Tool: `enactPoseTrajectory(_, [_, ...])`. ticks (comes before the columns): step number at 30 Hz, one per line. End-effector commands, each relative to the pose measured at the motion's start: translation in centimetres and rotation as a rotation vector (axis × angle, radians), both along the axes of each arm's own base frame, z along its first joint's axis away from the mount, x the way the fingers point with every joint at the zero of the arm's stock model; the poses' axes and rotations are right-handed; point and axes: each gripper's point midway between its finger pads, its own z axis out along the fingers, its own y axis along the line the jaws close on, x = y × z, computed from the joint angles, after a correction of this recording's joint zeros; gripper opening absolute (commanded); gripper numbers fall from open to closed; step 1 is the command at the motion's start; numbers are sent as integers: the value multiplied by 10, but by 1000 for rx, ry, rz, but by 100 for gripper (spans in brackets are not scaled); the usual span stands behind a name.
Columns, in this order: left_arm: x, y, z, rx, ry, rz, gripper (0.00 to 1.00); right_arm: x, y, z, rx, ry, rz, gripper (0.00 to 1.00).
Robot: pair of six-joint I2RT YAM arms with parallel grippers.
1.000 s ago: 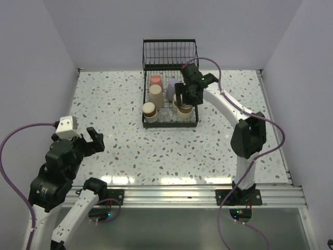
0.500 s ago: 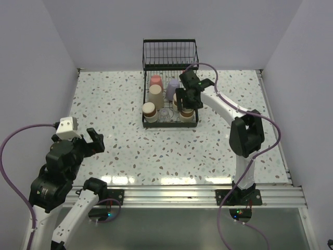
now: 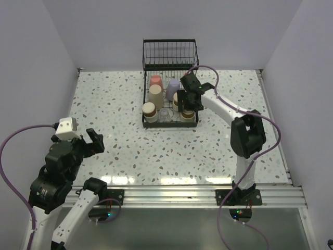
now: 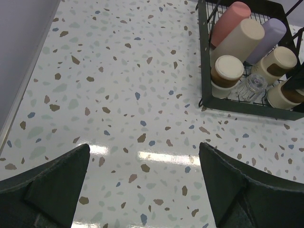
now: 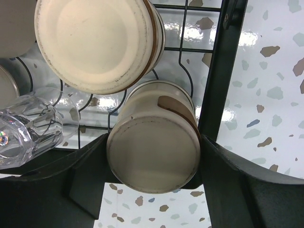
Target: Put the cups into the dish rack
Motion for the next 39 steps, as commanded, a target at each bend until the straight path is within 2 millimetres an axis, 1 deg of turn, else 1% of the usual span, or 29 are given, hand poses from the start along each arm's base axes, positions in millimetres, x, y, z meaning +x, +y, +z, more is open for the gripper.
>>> enactPoseTrajectory(1, [0,3,2,-1,-18,14,100,0,-10,7,-11,-27,-37,0])
enactPoseTrajectory(2, [0,3,3,-1,-19,14,100,0,-11,9,-11,-28,-41,0])
enactPoseTrajectory(4, [0,2,2,-3,-19,15,100,-2,-11,9,-8,-27,-44,8])
enactPoseTrajectory(5, [0,2,2,-2,-19,13,100,-2,-11,13,-1,-38,-48,19])
enactPoseTrajectory(7, [0,2,2,-3,-19,13,100,-4,-13,12,1,-41,-51,32])
enactPoseTrajectory(8, [1,2,1,-3,-16,13,100,-5,-13,16,6,-47,-54,46])
enactPoseTrajectory(11, [1,1,1,-2,-16,6,100,-7,-15,21,14,-56,-59,66])
enactPoseTrajectory(13, [1,0,2,-1,-16,1,100,-9,-13,27,28,-65,-57,84])
enactPoseTrajectory(15, [1,0,1,1,-16,-4,100,-11,-13,33,40,-73,-57,98])
enactPoseTrajectory(17, [2,-2,1,1,-13,-12,100,-11,-13,39,47,-85,-58,98])
enactPoseTrajectory(21, [4,-5,-1,8,-3,-30,100,-14,-15,60,70,-122,-66,98])
enactPoseTrajectory(22, [4,-5,0,9,-4,-34,100,-16,-17,72,82,-141,-69,98])
enactPoseTrajectory(25, [7,-9,-2,15,12,-49,100,-21,-21,94,98,-179,-74,98])
enactPoseTrajectory(26, [8,-10,-3,17,22,-55,100,-24,-22,114,120,-219,-74,98])
enactPoseTrajectory(28, [10,-12,-3,21,34,-61,100,-31,-27,132,132,-252,-67,98])
enactPoseTrajectory(29, [12,-12,-4,25,40,-60,100,-38,-31,154,153,-300,-63,98])
enactPoseTrajectory(31, [15,-13,-5,29,52,-61,100,-49,-35,175,183,-343,-49,98])
enactPoseTrajectory(32, [18,-13,-5,33,63,-57,100,-62,-40,193,211,-383,-31,98])
enactPoseTrajectory(33, [20,-13,-4,35,62,-56,100,-70,-43,204,231,-411,-23,98])
enactPoseTrajectory(34, [24,-14,-2,36,60,-53,100,-77,-46,213,248,-438,-17,98])
enactPoseTrajectory(35, [26,-12,0,40,54,-39,100,-86,-50,210,248,-440,-12,98])
enactPoseTrajectory(36, [28,-11,3,36,45,-26,100,-104,-59,231,282,-499,-9,98])
enactPoseTrajectory(37, [34,-10,7,35,25,-13,100,-113,-65,234,288,-514,-11,98])
enactPoseTrajectory(38, [36,-6,10,41,8,13,100,-124,-71,226,285,-507,-13,98])
enactPoseTrajectory(39, [40,-4,11,50,-4,25,100,-141,-79,237,312,-551,-12,98])
